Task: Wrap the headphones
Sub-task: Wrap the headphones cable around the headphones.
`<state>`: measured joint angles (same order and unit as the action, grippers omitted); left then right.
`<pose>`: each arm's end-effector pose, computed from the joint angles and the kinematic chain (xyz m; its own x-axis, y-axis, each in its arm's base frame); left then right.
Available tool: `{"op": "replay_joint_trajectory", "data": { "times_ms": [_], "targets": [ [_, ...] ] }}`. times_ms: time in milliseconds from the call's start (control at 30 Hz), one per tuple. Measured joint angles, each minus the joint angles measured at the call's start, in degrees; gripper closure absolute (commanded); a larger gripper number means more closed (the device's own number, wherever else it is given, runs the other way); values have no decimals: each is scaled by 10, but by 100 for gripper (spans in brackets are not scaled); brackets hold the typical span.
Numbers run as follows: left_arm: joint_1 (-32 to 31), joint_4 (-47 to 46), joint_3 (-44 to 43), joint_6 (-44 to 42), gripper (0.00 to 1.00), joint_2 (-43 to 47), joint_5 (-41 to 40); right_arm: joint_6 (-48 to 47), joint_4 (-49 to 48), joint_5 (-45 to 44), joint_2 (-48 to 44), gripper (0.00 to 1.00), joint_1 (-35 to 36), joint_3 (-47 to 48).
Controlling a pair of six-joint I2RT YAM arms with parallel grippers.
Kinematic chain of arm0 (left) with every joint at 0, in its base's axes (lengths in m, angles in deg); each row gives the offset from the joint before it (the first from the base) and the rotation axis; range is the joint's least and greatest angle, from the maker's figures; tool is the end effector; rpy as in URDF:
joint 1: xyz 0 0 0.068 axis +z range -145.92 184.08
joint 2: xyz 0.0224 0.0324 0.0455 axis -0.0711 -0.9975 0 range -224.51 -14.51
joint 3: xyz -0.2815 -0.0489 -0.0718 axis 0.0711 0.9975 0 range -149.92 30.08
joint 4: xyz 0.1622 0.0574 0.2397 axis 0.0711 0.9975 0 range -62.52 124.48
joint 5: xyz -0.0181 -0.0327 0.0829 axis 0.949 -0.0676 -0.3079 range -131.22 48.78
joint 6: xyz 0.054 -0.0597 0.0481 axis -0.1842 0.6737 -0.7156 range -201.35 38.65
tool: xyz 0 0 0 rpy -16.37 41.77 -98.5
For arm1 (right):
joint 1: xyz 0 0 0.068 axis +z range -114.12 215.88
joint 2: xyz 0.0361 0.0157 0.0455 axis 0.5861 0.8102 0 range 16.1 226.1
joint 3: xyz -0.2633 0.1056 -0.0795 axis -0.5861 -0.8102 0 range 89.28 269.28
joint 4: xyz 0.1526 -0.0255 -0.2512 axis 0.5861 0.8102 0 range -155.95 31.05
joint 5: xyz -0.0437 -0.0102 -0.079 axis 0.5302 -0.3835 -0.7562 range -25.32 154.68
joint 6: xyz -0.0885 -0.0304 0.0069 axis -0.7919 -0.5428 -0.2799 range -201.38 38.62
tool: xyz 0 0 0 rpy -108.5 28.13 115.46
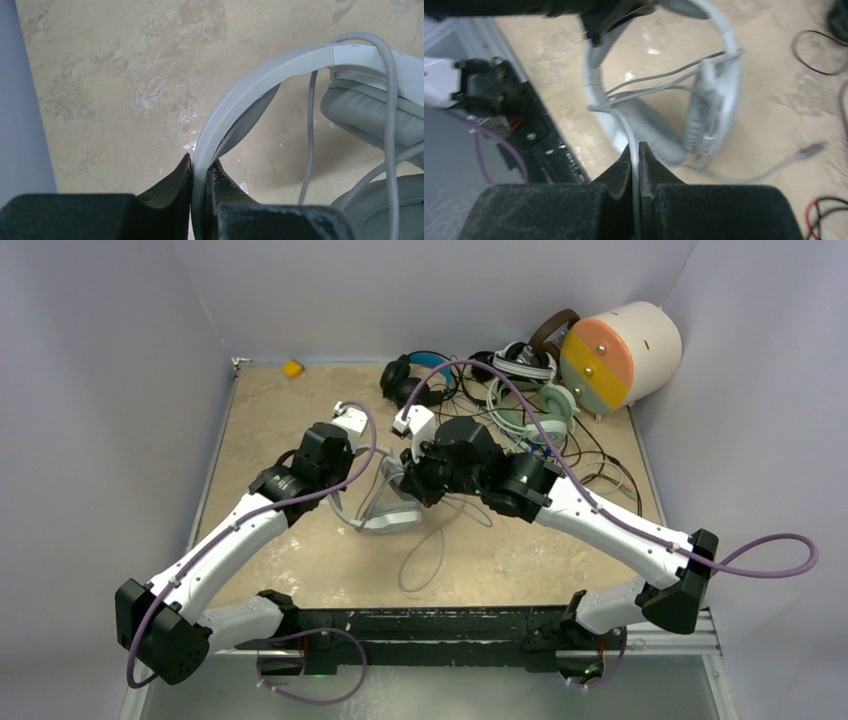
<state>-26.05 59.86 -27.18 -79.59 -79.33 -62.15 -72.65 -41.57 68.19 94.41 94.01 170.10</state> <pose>0.2760 -0.1252 0.2970 -0.5622 0.2931 -0.7733 0.2147 0.9548 0.2057 0.1997 0.3311 0.4072 -0.3277 -0.2401 -0.9138 -0.8376 0.5213 0.1634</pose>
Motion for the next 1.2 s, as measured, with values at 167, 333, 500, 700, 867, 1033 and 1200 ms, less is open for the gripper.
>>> {"op": "replay_joint_trajectory", "data": {
  "times_ms": [167, 333, 500, 700, 867, 1033, 1200],
  "targets": [
    [-18, -19, 16, -6, 100, 0, 18, -4, 31, -38, 24, 99, -53, 21],
    [-27, -55, 28, -5, 100, 0, 40, -6, 51, -56, 36, 99, -98, 20],
    [-40, -82, 45, -15, 100, 0, 69, -18, 62, -87, 57, 98, -99, 21],
    [-47, -99, 62, -27, 100, 13, 99, -25, 68, -105, 81, 93, -103, 21],
    [-49, -118, 71, -31, 100, 33, 136, -29, 68, -104, 82, 93, -110, 23],
    [-49, -135, 79, -31, 100, 38, 187, -30, 68, -98, 84, 93, -120, 30],
    [-49, -136, 79, -31, 100, 37, 205, -29, 68, -83, 84, 96, -130, 30]
  ]
}}
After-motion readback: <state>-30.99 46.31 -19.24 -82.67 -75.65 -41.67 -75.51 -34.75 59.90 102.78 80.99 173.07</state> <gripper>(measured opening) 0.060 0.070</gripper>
